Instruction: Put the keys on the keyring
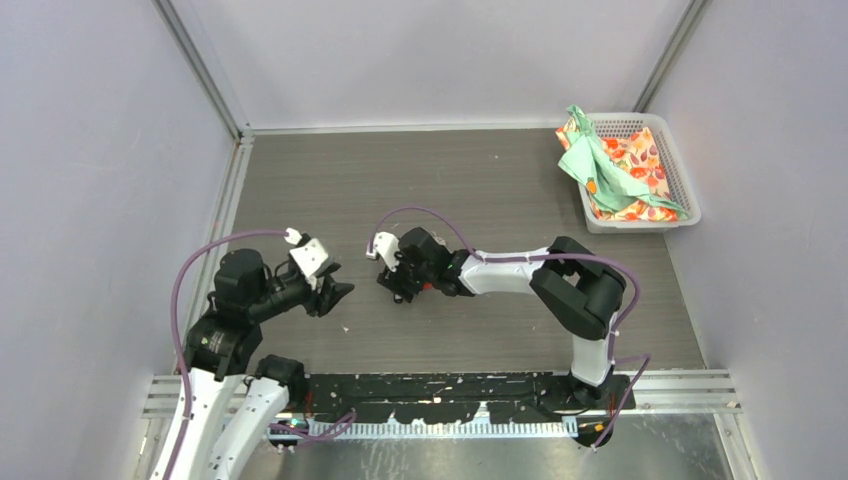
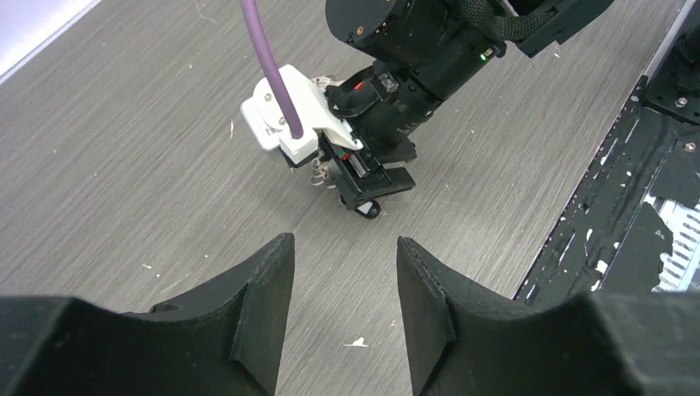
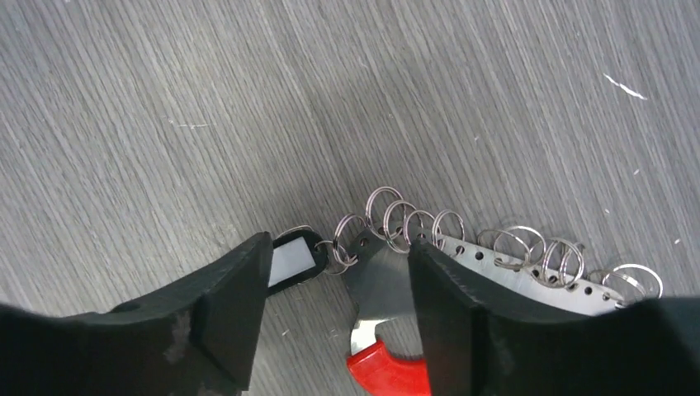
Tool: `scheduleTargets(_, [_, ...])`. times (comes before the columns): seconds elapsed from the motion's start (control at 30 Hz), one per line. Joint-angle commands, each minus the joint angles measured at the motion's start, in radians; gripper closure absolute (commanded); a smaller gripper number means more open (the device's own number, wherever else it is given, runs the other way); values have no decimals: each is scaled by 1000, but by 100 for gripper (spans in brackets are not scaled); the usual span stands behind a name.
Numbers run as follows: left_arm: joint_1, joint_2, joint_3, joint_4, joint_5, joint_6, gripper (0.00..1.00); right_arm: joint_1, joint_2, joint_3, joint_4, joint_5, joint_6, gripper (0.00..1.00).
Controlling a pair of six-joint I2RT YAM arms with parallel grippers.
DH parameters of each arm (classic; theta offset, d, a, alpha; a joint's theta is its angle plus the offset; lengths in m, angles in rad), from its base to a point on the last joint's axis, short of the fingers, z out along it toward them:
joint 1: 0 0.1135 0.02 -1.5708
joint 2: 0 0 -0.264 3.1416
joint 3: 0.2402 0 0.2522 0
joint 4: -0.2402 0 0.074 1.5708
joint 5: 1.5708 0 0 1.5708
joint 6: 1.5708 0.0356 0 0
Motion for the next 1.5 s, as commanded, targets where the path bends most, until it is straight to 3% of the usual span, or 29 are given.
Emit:
scheduleTargets(0.0, [5, 8, 39, 6, 32, 17, 50, -24, -113, -4, 25, -20, 22, 26])
scheduleTargets(0.13, [5, 12, 63, 8, 32, -11, 50, -33, -195, -9, -27, -96, -60, 22])
scheduleTargets(0.23, [5, 21, 80, 14, 22, -49, 50, -33, -240, -48, -80, -133, -212, 21])
scheduleTargets(0.37, [5, 56, 91, 45, -24, -103, 51, -31, -259, -74, -281, -211, -483, 22])
scheduleTargets(0.47, [5, 100, 85, 101, -102, -165, 50, -15, -239, -52, -375, -221, -595, 22])
scheduleTargets(0.63, [44, 218, 123, 151, -211, -242, 50, 38, -145, 12, -412, -168, -669, 23])
scheduleTargets(0.8, [199, 305, 165, 161, -179, -322, 51, 77, -63, 38, -375, -132, -731, 24])
scheduleTargets(1.1, [204, 320, 149, 168, -158, -315, 51, 95, 22, 84, -325, -83, -842, 29])
scheduleTargets(1.23, [203, 315, 164, 152, -141, -323, 51, 69, 53, 136, -377, -105, -849, 38])
scheduleTargets(1.47, [204, 304, 166, 141, -117, -325, 51, 59, 93, 177, -353, -126, -825, 39])
